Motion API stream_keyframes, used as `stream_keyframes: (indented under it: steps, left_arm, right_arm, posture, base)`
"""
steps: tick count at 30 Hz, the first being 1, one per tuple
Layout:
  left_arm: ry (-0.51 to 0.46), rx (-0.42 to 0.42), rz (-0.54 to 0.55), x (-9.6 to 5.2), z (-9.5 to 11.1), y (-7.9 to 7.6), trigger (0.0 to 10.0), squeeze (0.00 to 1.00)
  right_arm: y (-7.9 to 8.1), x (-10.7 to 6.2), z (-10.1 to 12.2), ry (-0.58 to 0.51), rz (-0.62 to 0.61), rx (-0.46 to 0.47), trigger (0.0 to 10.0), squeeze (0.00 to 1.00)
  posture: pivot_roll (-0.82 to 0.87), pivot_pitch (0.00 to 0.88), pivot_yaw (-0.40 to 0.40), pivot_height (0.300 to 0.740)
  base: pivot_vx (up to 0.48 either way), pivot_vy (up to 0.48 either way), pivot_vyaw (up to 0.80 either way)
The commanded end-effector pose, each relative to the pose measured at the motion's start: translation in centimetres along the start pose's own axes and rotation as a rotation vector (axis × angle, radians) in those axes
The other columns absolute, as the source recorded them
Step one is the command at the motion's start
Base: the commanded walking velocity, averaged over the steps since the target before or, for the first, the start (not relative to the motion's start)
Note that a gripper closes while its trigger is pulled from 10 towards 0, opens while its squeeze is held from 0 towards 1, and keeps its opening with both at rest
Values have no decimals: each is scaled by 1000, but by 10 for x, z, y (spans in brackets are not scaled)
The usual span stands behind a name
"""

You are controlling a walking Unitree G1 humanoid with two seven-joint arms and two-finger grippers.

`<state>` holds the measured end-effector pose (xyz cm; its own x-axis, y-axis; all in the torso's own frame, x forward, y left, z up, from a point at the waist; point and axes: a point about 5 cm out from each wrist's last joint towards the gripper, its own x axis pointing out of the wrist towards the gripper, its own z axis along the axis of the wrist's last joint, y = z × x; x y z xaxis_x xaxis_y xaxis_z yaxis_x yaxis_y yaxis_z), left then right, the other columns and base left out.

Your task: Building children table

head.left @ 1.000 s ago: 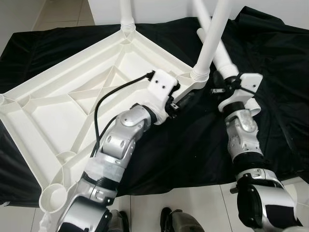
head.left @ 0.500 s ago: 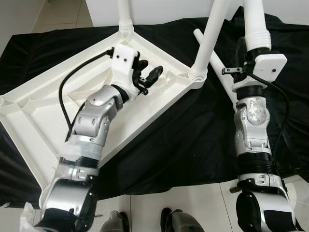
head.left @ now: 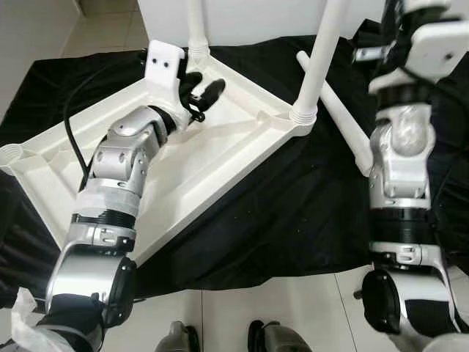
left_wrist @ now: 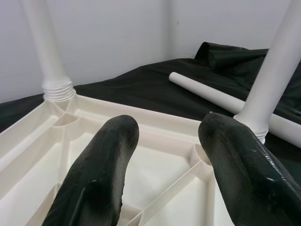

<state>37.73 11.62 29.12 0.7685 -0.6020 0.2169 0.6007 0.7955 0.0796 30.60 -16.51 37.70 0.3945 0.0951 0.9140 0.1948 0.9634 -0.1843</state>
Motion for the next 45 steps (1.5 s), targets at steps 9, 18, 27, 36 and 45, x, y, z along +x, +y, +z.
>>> stream_keyframes:
  steps: [9, 18, 27, 36, 45]
  left_arm:
    - [-11, -15, -23, 2, 2, 6, 10000, 0]
    - [-56, -157, -93, -8, 11, 13, 10000, 1000]
    - [-76, -264, -166, -19, 22, 24, 10000, 1000]
    - [-93, -473, -277, -15, 28, 11, 10000, 0]
    - [-110, -650, -401, -8, 28, -11, 10000, 0]
  right_arm:
    - [14, 15, 40, -191, 105, -58, 10000, 0]
    - [37, -30, 8, 13, 204, 8, 10000, 0]
    - [43, -96, -17, 253, 278, 1, 10000, 0]
    - [65, -126, -21, 353, 374, 74, 10000, 0]
    - [86, -142, -22, 377, 496, 121, 10000, 0]
  posture:
    - [-111, 88, 60, 740]
    - [-97, 88, 32, 740]
    - [-88, 86, 19, 740]
    - [-92, 82, 20, 740]
    - [-85, 81, 14, 740]
  base:
    - [0, 0, 0]
    - [0, 0, 0]
    - [0, 0, 0]
    - [0, 0, 0]
    - [0, 0, 0]
